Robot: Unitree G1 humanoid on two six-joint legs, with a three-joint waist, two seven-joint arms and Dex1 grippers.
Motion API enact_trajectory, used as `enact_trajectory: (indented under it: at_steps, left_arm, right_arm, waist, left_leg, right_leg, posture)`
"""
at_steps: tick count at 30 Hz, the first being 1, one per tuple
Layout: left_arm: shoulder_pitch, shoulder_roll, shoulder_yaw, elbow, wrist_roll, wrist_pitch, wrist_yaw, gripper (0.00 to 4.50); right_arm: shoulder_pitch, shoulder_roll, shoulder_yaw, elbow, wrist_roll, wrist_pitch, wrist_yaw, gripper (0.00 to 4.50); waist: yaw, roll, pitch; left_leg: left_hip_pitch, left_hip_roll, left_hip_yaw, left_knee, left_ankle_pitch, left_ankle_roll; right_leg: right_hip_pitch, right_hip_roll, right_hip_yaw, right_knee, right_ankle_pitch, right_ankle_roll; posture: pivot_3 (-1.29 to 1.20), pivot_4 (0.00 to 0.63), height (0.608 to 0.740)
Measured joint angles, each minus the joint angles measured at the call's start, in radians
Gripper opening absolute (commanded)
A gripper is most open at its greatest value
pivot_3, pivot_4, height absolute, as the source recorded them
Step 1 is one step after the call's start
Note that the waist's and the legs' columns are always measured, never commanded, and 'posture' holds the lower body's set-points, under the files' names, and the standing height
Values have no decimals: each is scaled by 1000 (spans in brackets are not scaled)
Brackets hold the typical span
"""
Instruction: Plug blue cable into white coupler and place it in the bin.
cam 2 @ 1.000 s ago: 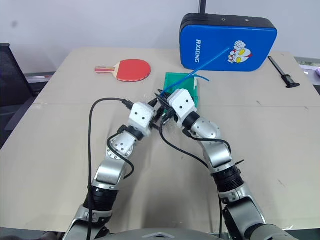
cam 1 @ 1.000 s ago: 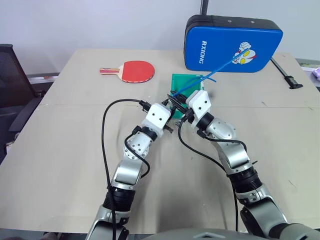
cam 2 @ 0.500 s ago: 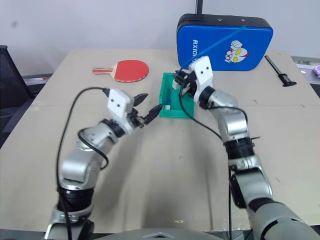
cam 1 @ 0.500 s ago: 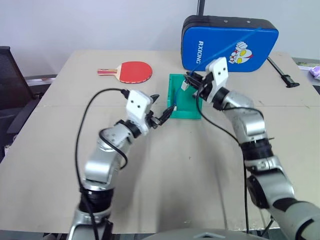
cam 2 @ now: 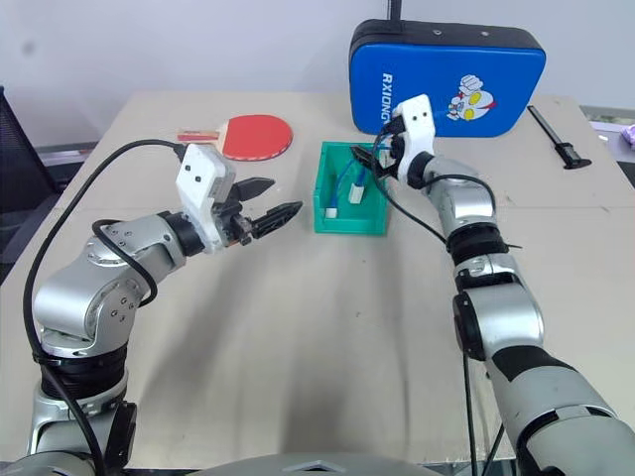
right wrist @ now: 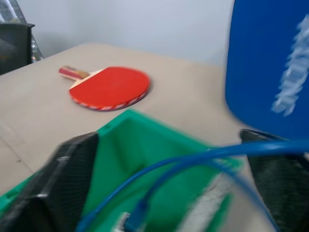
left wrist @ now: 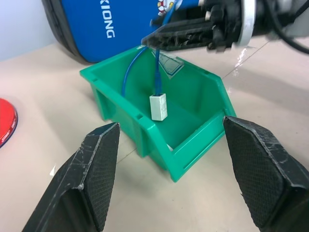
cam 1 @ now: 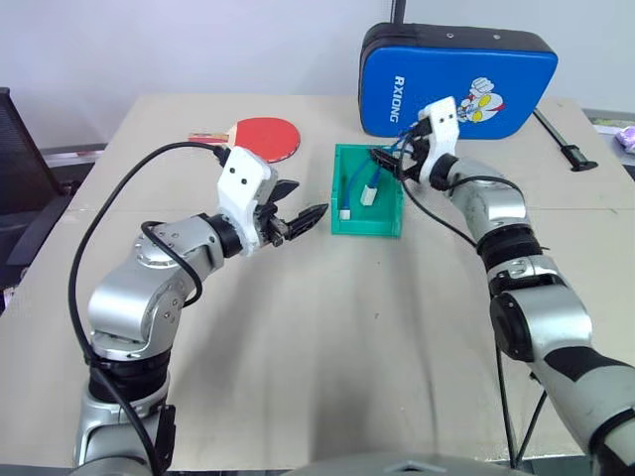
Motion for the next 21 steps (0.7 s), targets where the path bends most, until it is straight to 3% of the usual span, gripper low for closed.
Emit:
enact_trajectory:
  at_steps: [5,9,16,18,21]
  left_arm:
    - [107,-4,-4,-37,4,-31,22,3482]
    - [285,-7,2,-58,44,-114,38,3482]
    - [585,-57,3,-65,96,-318,18,3482]
    - [710,-71,-3,-56,115,-401,-10,3482]
    - [756,-76,-21,5,159,-506,-39,3482]
  right_arm:
    - [178,-182,-12,-275,55,150,154,4448]
    - [479,-328,-70,-508,123,216,262,4448]
    - [909,-355,-155,-751,215,70,424,4448]
    - [1035,-382,-163,-769,205,-45,495,4448]
    - [1101,-363,-186,-763,200,-135,491,4448]
  waist:
    - [2,0,0]
    - [12,0,0]
    - [6,1,0]
    - [11,1,0]
    - [17,1,2]
  left_leg:
    - [0,0,0,0,0,0]
    - [0,0,-2,-2,0,0]
    - [7,1,2,0,-3,5]
    - [14,1,2,0,-3,6]
    - [20,1,4,0,-3,6]
  right_leg:
    - [1,-5,0,-2,0,0]
    - [2,-4,-2,-9,0,0]
    - [7,-4,1,-8,0,0]
    - [14,-4,1,-10,0,0]
    - [19,-3,1,-10,-3,-4]
  posture:
    - [0,150,681]
    - [0,150,681]
    - [0,150,681]
    - [0,150,681]
    - [0,150,681]
